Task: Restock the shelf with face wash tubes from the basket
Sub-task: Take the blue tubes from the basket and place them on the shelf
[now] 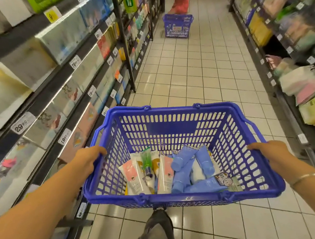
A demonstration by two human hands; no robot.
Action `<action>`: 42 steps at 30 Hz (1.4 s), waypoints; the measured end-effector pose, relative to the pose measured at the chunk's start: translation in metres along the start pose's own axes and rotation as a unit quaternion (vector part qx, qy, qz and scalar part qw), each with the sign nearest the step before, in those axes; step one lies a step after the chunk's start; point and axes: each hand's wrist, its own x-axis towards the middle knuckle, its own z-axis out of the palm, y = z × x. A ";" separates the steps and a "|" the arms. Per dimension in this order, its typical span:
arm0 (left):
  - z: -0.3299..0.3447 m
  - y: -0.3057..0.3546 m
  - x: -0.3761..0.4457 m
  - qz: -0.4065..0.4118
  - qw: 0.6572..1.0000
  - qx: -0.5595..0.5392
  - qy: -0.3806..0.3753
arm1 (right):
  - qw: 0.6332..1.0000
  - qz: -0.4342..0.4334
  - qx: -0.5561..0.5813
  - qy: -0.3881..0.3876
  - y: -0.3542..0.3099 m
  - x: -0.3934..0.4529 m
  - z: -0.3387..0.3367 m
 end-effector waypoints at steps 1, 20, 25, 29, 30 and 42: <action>0.007 0.014 0.011 0.002 1.000 0.000 0.003 | 1.000 0.006 0.000 0.003 -0.010 0.010 0.008; 0.171 0.318 0.215 0.026 1.000 0.013 -0.005 | 0.998 0.027 0.047 0.038 -0.254 0.239 0.132; 0.237 0.403 0.274 0.012 1.000 -0.010 -0.014 | 0.999 0.006 0.030 0.045 -0.337 0.330 0.162; 0.278 0.469 0.309 0.014 0.999 -0.032 -0.014 | 0.998 -0.011 0.006 0.056 -0.414 0.391 0.183; 0.287 0.486 0.318 0.014 0.999 -0.039 -0.009 | 0.998 -0.017 0.001 0.056 -0.432 0.405 0.189; 0.415 0.728 0.476 0.030 0.997 -0.036 -0.056 | 0.996 -0.012 0.022 0.080 -0.637 0.590 0.273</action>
